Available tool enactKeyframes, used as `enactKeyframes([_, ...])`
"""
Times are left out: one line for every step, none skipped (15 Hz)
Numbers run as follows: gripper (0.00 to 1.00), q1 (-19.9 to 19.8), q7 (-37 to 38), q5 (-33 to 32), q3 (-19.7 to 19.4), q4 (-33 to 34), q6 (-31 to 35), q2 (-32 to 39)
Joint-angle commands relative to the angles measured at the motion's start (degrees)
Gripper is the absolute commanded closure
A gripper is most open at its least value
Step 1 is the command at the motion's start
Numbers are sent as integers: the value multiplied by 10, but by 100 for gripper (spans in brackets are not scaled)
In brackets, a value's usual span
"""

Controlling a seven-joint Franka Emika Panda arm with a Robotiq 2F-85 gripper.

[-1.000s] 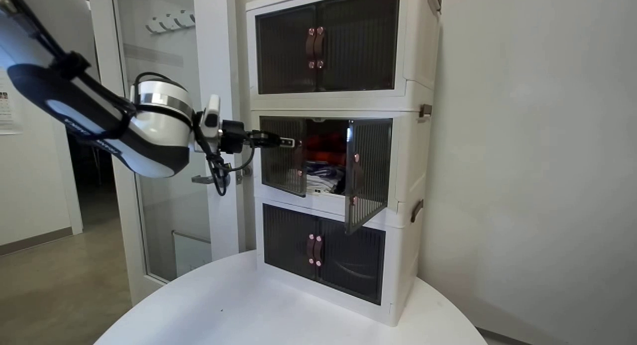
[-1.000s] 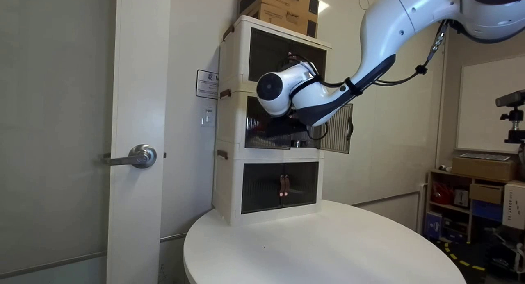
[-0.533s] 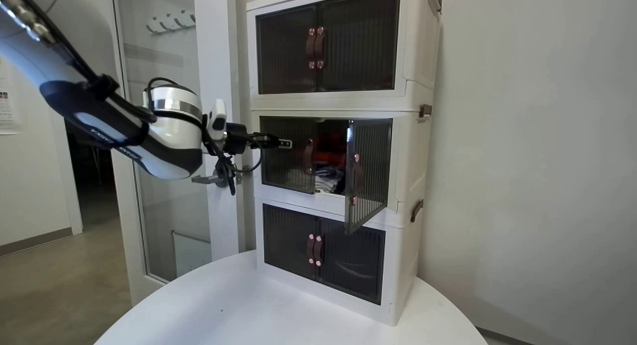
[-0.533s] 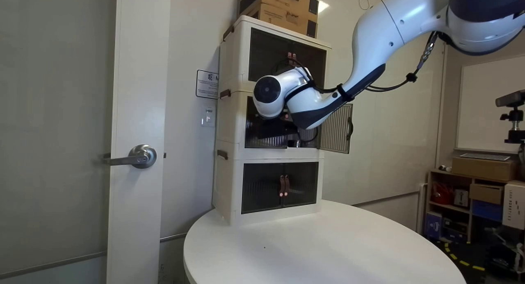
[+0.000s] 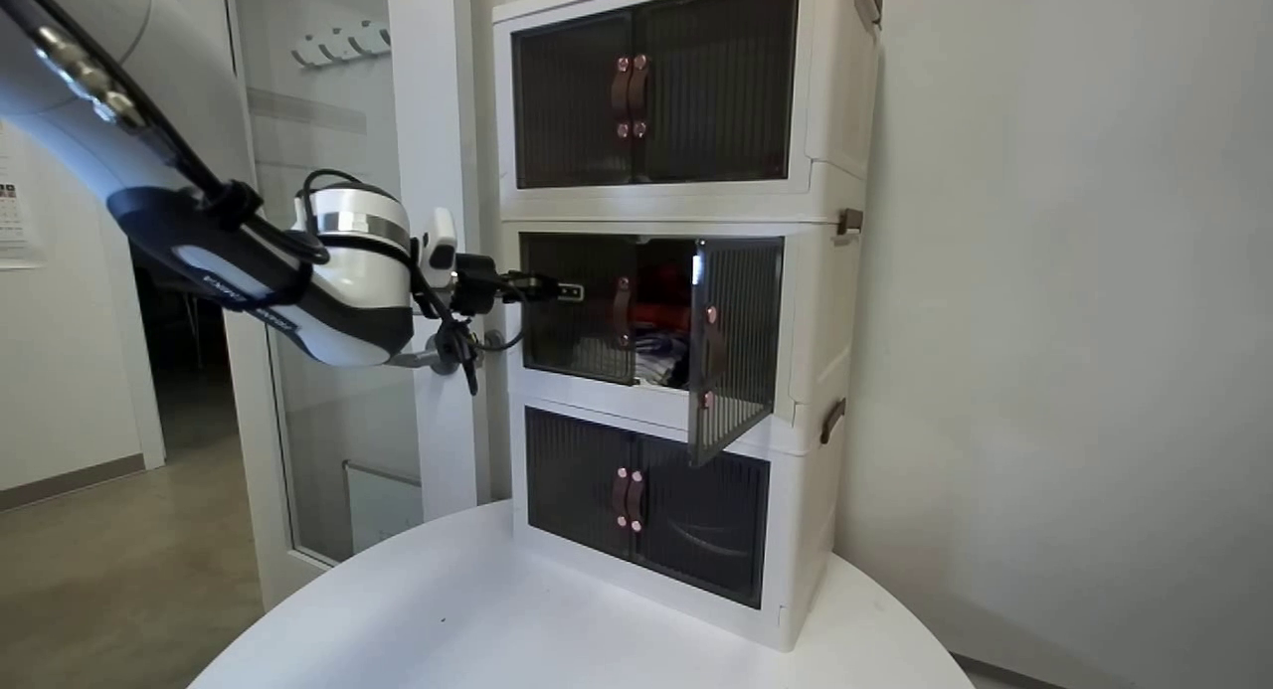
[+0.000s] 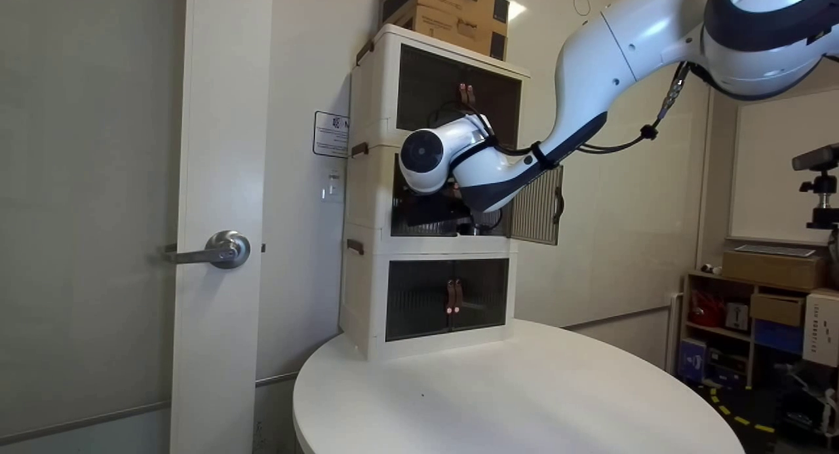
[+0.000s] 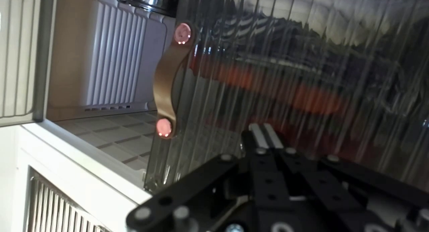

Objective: Close the doors of the middle compartment of the cabinet.

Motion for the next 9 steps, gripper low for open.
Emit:
enactKeyframes([100,-9,-8,17,7,-4,41,-7])
enactKeyframes([100,-19,-22,45,15,-25,60,-25])
enactKeyframes([74,-28,-39,74,22,-50,85,-46])
enactKeyframes([73,-35,-48,99,24,-77,105,-70])
enactKeyframes([66,-42,-65,125,26,-93,134,-85])
enactKeyframes([59,-51,-85,154,29,-131,163,-120])
enactKeyframes([50,-58,-109,187,31,-153,189,-141])
enactKeyframes([44,-66,-137,224,33,-185,217,-173])
enactKeyframes([37,-74,-176,269,34,-213,241,-200])
